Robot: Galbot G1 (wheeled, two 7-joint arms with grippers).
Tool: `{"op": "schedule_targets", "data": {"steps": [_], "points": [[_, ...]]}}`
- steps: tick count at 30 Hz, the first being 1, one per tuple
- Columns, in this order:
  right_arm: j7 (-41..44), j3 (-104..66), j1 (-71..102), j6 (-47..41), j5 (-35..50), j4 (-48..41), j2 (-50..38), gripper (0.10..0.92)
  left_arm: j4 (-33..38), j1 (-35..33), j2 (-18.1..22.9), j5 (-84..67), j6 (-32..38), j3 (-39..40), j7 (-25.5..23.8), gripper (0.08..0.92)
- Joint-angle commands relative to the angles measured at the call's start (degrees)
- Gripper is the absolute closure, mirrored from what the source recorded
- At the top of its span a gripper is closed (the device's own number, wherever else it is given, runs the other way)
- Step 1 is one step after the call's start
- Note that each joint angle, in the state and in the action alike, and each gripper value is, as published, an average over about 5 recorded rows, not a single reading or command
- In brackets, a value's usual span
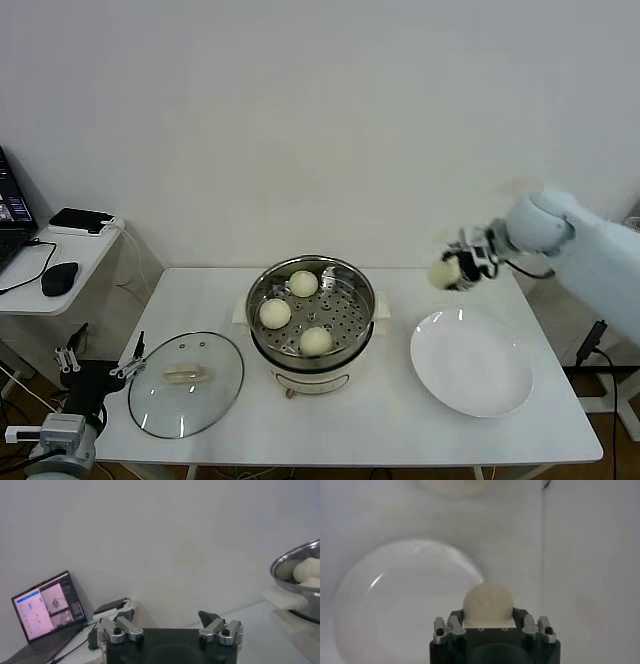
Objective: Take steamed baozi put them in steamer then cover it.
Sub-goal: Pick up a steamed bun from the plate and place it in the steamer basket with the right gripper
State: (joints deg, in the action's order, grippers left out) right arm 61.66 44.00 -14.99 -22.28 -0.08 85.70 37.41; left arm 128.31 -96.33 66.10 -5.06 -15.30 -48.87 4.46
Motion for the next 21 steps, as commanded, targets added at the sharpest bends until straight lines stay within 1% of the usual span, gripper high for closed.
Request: {"op": "schedule_targets", "data": {"steps": [1, 8, 11, 16, 21], "points": [[-4.09, 14.27, -17.51, -7.96, 14.67, 2.14, 13.19, 0.406, -0.25, 0.02, 0.08, 0.48, 0.05, -0.03, 0.0, 0.177], [-9.17, 15.46, -13.47, -13.37, 21.26, -0.05, 20.62, 0.406, -0.31, -0.27, 0.2, 0.49, 0.17, -0.49, 0.0, 0.177], [-10.23, 15.39, -10.25, -14.58, 22.21, -1.37, 23.1, 0.405, -0.17, -0.51, 0.11, 0.45, 0.19, -0.96, -0.01, 0.177], [-10.83, 15.84, -6.62, -15.06, 20.87, -4.38, 25.74, 0.405, 0.08, -0.81, 0.0, 0.39, 0.17, -1.62, -0.03, 0.177], [-10.21, 15.52, -4.08, -14.81, 17.36, -7.73, 26.99, 0.405, -0.09, -0.87, 0.17, 0.31, 0.22, -1.91, -0.03, 0.177]]}}
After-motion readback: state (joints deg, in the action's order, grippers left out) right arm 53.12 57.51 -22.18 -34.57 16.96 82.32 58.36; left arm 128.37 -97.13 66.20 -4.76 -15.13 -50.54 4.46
